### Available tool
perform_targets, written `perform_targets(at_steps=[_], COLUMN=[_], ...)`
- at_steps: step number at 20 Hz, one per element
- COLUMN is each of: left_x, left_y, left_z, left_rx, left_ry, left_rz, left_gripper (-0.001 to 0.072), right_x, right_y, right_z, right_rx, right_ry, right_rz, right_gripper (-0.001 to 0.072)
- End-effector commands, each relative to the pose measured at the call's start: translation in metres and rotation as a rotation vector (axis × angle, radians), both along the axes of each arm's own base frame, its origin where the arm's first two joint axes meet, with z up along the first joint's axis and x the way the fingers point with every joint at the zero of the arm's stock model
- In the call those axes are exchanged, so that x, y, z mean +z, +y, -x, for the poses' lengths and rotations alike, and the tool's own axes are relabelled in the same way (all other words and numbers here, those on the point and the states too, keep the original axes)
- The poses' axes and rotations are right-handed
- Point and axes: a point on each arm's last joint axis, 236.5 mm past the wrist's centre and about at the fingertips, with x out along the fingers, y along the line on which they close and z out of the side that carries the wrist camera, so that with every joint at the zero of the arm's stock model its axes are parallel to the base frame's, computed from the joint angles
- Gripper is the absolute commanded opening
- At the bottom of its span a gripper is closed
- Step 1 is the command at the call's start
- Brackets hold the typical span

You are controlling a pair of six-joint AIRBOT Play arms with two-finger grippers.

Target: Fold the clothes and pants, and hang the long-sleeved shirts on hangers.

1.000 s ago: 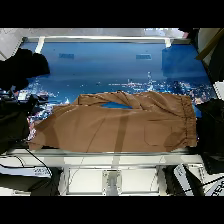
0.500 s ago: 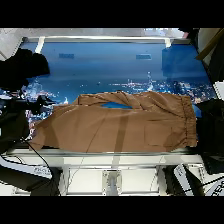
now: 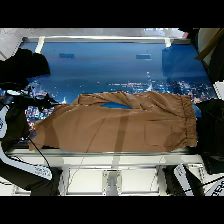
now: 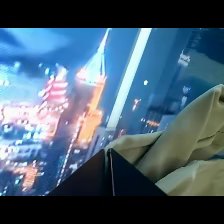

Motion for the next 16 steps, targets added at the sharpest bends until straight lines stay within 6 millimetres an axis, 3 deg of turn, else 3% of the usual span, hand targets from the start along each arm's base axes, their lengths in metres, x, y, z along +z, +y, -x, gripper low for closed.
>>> perform_targets(at_steps=[1,4,5,6,7,9,11,16], left_x=[0.026,0.056,0.057,0.051,0.04,0.02,0.012,0.004], left_y=[0.004,0.007,0.004,0.007,0.017,0.045,0.062,0.067], left_z=[-0.018,-0.03,-0.025,-0.018,-0.007,0.014,0.023,0.008], left_rx=[-0.021,-0.056,-0.076,-0.1,-0.132,-0.16,-0.162,-0.122], left_ry=[-0.061,-0.117,-0.104,-0.078,-0.039,0.058,0.099,0.062], left_rz=[-0.011,-0.021,-0.012,-0.04,-0.103,-0.227,-0.29,-0.296], left_gripper=[0.0011,0.0019,0.0201,0.0655,0.0709,0.0706,0.0705,0.0704], right_x=[0.001,-0.006,-0.007,-0.008,-0.008,-0.008,-0.008,-0.008], right_y=[-0.003,-0.008,-0.009,-0.01,-0.009,-0.009,-0.009,-0.009], right_z=[-0.002,0.003,0.004,0.005,0.005,0.005,0.005,0.005], right_rx=[-0.041,-0.041,-0.042,-0.041,-0.041,-0.041,-0.041,-0.041], right_ry=[0.003,0.034,0.041,0.043,0.043,0.044,0.043,0.044], right_rz=[-0.022,0.01,0.017,0.018,0.018,0.017,0.017,0.016], right_gripper=[0.0475,0.0475,0.0475,0.0475,0.0475,0.0475,0.0475,0.0475])
